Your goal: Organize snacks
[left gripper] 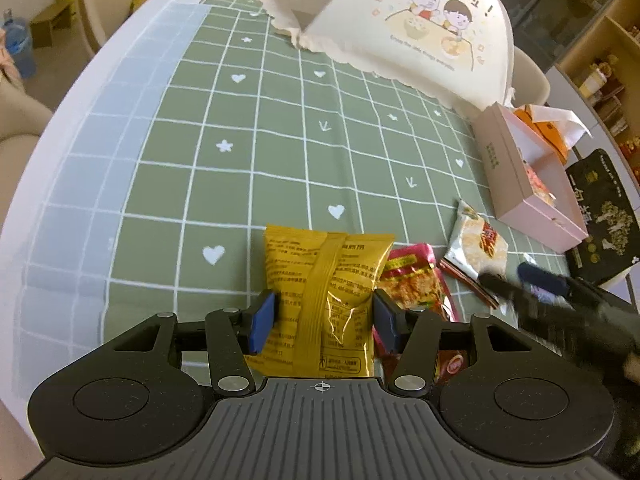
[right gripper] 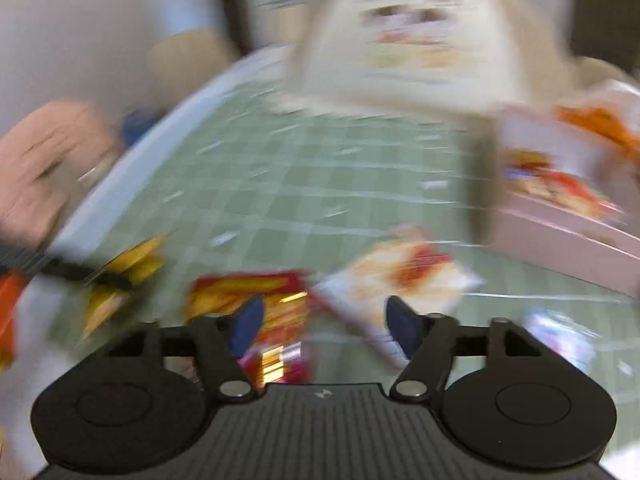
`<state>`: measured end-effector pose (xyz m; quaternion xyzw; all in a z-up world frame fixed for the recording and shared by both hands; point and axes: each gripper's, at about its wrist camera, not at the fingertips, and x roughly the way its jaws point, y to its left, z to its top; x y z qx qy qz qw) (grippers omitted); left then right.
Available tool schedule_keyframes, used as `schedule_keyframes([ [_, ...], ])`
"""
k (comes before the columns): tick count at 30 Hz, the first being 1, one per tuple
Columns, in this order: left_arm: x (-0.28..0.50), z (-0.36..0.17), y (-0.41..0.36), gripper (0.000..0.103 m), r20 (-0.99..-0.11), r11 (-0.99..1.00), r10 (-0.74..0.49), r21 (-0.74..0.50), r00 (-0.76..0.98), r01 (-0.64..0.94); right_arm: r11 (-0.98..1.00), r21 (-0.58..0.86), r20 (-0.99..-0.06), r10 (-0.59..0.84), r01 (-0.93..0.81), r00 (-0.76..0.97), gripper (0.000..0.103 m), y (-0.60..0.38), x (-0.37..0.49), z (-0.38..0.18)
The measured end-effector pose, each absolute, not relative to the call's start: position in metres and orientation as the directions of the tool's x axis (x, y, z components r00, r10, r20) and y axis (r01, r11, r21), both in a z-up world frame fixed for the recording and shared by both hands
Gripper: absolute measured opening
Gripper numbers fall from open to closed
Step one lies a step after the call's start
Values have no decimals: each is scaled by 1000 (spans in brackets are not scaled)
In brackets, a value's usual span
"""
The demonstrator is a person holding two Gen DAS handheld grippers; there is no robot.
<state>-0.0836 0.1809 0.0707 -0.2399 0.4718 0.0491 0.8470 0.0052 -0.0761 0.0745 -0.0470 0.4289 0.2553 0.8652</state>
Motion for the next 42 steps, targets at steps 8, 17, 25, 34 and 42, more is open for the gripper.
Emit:
schedule_keyframes([
  [8,-84,71,156,58,-835,903,-150,-334,529,-271,918,289,-831,382,-272,404,77,-67,66,42],
  [17,-78,82,124,57,-851,944,-120,-257,511,-206,857,14,-842,287,-515,456,75,-26,61,40],
  [25,-62,105,71,57,-827,967,-189,-251,530,-47,863,16,-741,349,-505,574,75,-125,33,101],
  [34,-10,162,18,57,-672,923,-369,-346,642,169,949,-27,-700,206,-313,684,75,-233,7,123],
  [42,116,191,-25,58,-514,863,-484,-414,708,289,973,1,-706,165,-232,689,75,-268,-10,117],
])
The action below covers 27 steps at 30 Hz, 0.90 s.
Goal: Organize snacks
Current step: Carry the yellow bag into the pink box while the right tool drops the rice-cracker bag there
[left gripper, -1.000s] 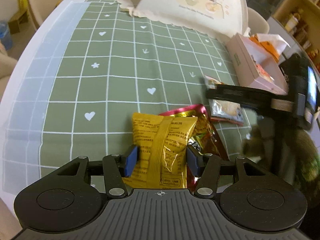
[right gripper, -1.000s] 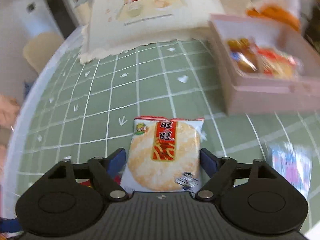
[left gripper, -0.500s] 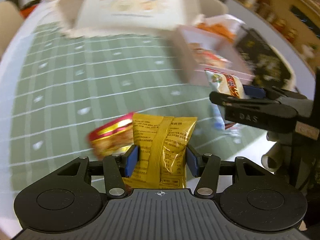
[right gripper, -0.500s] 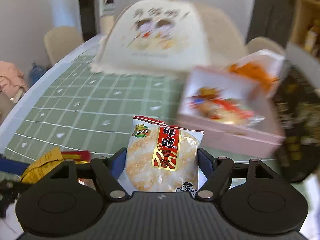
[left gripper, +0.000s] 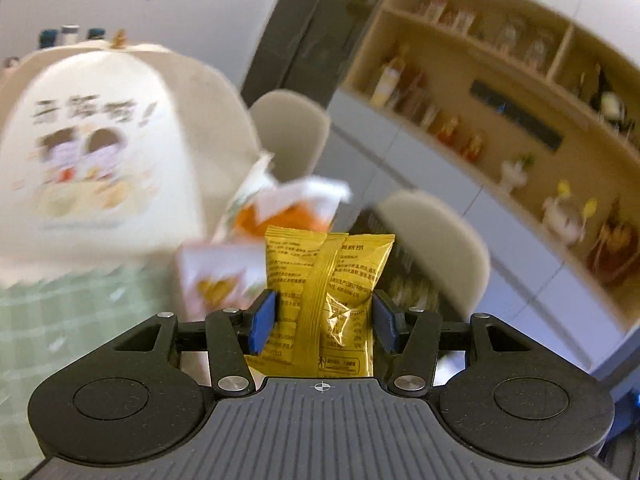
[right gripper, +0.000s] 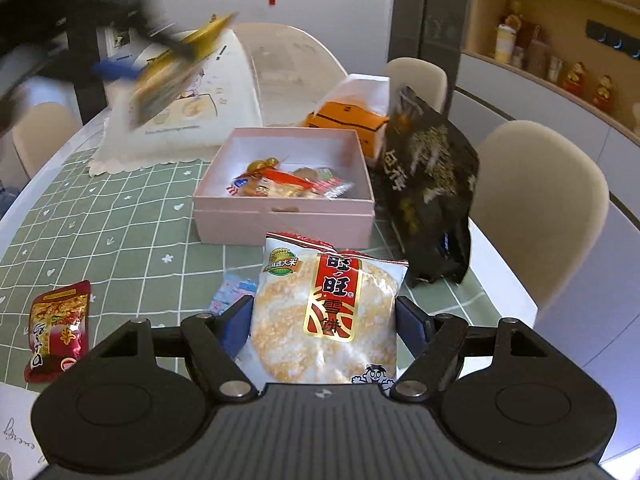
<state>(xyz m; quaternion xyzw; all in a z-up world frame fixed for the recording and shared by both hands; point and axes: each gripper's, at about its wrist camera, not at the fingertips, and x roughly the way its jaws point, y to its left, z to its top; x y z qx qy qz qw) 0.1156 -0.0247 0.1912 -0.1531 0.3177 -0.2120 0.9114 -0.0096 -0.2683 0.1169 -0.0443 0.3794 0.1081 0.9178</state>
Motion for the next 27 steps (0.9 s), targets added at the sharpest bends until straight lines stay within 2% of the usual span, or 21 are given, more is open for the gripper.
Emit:
schedule_keyframes([
  [1,132,185,-30,59,-512,857,-495,-420,702,298,973,-4,-704,160,-229,692,75,-267,-10,116],
  [4,190,136,-53,54,-656,906,-421,-342,626,250,975,-12,-702,150,-223,696,75,-270,-13,114],
  [5,196,127,-53,54,-654,910,-408,-348,636,226,975,-17,-705,145,-221,694,75,-271,-12,111],
  [7,192,122,-41,54,-575,871,-443,-457,688,180,976,-32,-708,130,-216,694,75,-273,-13,108],
  [9,184,124,-27,54,-534,835,-457,-533,712,137,977,-40,-719,119,-211,685,75,-276,-8,103],
  [13,151,132,-1,54,-540,839,-448,-530,713,126,970,-6,-695,171,-242,699,75,-280,11,114],
  [19,67,104,36,54,-621,836,-437,-547,651,39,945,39,-597,283,-325,751,75,-258,101,191],
  [21,47,93,43,54,-627,828,-426,-560,652,3,934,107,-605,334,-342,723,77,-240,149,207],
  [22,39,90,46,54,-630,826,-419,-563,654,-12,925,145,-613,362,-350,702,85,-232,170,208],
  [23,30,86,49,54,-635,826,-409,-563,655,-30,916,180,-630,387,-358,673,86,-220,196,201],
  [25,11,81,58,54,-653,834,-383,-548,653,-59,930,201,-676,359,-308,644,85,-204,231,181],
  [27,-10,83,71,54,-672,857,-329,-507,663,-89,954,203,-741,296,-219,603,78,-198,249,156],
])
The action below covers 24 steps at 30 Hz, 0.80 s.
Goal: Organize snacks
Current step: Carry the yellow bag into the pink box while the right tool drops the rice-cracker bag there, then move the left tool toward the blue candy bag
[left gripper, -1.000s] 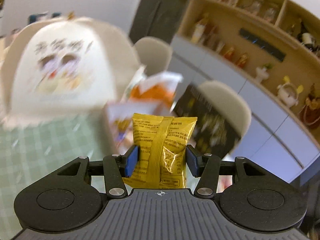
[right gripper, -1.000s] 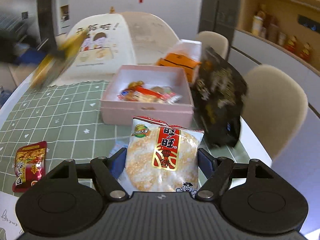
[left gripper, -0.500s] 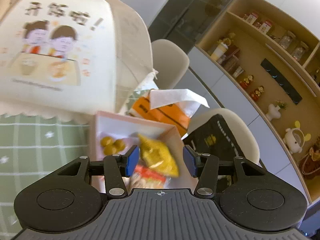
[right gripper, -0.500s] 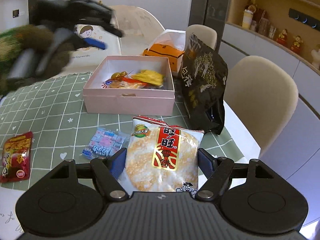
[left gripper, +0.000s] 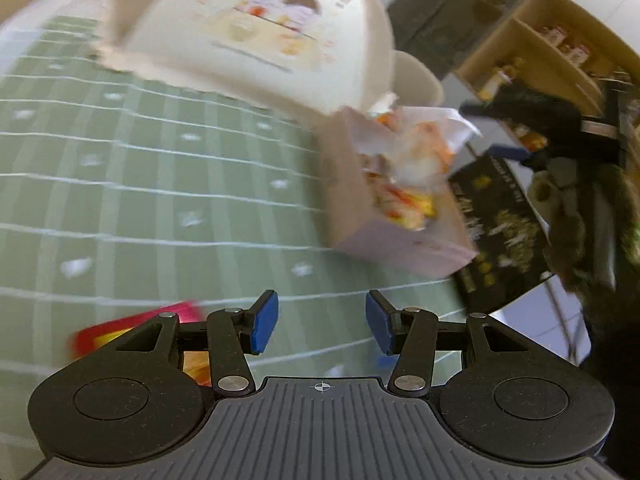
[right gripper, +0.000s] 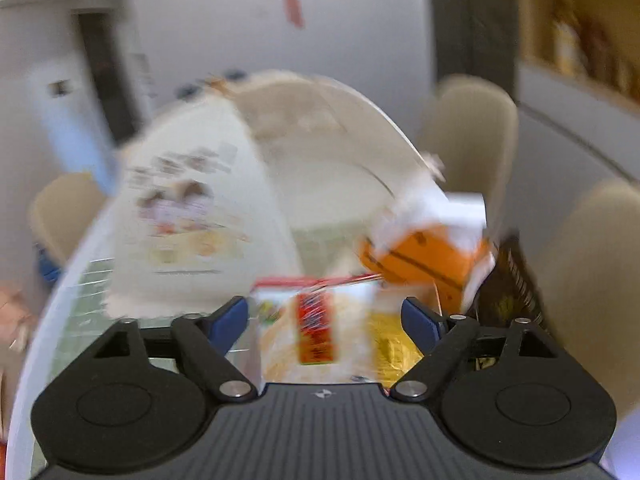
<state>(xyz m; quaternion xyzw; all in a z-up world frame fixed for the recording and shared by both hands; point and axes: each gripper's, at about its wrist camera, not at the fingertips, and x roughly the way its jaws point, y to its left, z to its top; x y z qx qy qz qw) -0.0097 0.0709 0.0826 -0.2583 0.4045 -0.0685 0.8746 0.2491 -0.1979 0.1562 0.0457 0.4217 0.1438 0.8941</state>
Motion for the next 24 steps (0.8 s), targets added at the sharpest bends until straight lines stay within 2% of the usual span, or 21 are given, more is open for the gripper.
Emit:
schedule_keyframes([
  [2,-31,84,88,54,-697,878,-259,-459,668,-138,955,223,-754,297,-197,586,77,-200,244,143],
  [5,-59,78,119,54,-745,873,-169,-417,645,-253,946,239,-701,324,-218,635,77,-209,211,133],
  [10,-79,61,144,54,-784,834,-156,-430,600,-346,943,119,-670,308,-311,676,77,-211,154,119],
  [15,-72,50,135,54,-780,822,-213,-469,588,-324,938,68,-639,302,-339,707,77,-214,97,103],
  [22,-47,53,103,54,-780,878,-246,-431,575,-209,927,112,-705,327,-357,629,77,-238,54,86],
  [24,-38,61,91,54,-786,913,-197,-364,586,-182,938,116,-730,304,-327,612,77,-247,46,77],
])
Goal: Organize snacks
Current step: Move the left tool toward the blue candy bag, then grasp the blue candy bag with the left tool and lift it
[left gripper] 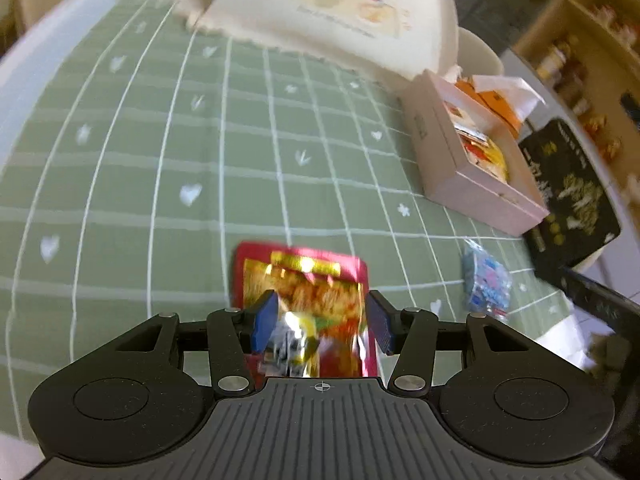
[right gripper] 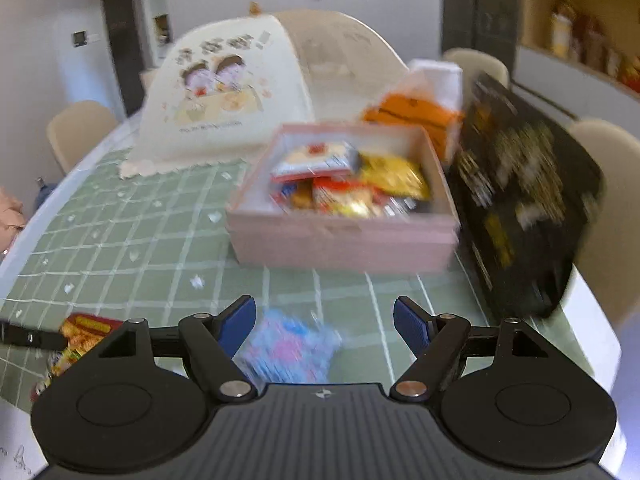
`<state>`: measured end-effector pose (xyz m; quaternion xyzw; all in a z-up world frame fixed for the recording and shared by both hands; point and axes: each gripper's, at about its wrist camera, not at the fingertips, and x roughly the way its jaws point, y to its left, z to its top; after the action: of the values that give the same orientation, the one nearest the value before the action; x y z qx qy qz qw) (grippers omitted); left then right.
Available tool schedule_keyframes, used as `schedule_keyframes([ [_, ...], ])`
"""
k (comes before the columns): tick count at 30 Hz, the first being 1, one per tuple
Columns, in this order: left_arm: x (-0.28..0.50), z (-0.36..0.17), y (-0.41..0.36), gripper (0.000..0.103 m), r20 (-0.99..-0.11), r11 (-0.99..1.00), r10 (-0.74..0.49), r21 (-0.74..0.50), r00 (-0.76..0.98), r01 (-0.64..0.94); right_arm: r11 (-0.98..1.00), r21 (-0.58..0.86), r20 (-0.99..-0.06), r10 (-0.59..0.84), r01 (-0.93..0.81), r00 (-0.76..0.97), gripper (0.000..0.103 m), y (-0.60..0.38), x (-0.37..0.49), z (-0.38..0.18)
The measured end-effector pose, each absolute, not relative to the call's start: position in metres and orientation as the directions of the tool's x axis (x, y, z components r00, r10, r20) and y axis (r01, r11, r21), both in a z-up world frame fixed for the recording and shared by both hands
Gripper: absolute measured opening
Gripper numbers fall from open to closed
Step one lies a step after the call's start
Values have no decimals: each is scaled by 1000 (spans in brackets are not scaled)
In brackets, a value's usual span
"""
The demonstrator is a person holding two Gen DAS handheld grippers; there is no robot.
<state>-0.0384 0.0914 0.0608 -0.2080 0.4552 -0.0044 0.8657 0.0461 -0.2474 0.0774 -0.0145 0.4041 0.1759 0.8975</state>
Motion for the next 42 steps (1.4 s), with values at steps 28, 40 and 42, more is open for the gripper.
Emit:
schedule_keyframes([
  [28,68,44,-152,62,-843,938,-75,122,532,324,991,47,-801,111,-124,588,77,-297,-35,34],
  [40,77,46,-104,62,-848,980,-42,69,529,189,989,67,-802,132,-131,583,77,-294,-38,29],
  [42,76,47,-99,71,-847,976,-94,25,524,216,989,69,-801,132,-128,584,77,-293,-39,29],
])
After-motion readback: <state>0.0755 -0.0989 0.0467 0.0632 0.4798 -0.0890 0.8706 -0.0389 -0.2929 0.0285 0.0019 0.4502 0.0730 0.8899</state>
